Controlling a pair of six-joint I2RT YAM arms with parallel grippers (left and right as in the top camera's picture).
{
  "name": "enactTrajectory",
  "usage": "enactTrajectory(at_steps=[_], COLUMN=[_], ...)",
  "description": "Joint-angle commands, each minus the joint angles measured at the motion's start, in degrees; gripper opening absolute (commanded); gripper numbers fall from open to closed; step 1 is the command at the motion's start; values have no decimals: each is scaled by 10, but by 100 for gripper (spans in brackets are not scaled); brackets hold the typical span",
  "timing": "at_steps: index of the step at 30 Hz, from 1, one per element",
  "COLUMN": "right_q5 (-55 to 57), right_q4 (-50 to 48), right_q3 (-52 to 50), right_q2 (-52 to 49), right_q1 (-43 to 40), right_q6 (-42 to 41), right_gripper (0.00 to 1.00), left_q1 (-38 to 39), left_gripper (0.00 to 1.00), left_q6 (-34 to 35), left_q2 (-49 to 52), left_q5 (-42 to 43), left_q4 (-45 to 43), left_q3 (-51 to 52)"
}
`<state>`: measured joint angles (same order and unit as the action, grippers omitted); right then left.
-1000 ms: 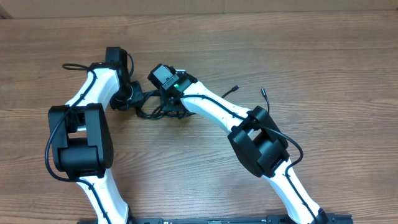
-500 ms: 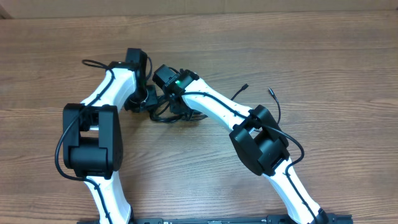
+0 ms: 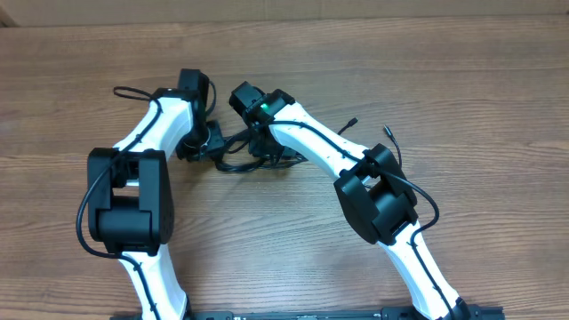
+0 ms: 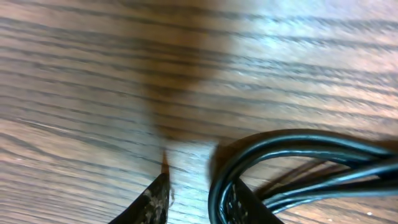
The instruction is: Untangle cables
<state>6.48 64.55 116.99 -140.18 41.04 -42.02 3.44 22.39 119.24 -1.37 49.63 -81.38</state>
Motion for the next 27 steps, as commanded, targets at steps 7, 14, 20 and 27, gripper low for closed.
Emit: enactTrajectory(at_steps=[7,14,20,27], right_q5=[24,24,24,-5], right_q4=[14,13,13,-14], right_q3=[-45,-45,-45,-45], right_q2=[-88,-88,-88,-88], right_q1=[-26,-26,-26,-26], right_q6=[-13,-15,-15,18], right_gripper=[42,43,43,49], left_q1=[-104,-154,-167,-176], left_gripper=[32,34,35,38], left_q6=[10,10,10,1], left_q2=[61,61,61,61], left_q5=[-66,-12,-20,26], left_q4=[-32,-63,-62,-66], left_q3=[93,124,124,124])
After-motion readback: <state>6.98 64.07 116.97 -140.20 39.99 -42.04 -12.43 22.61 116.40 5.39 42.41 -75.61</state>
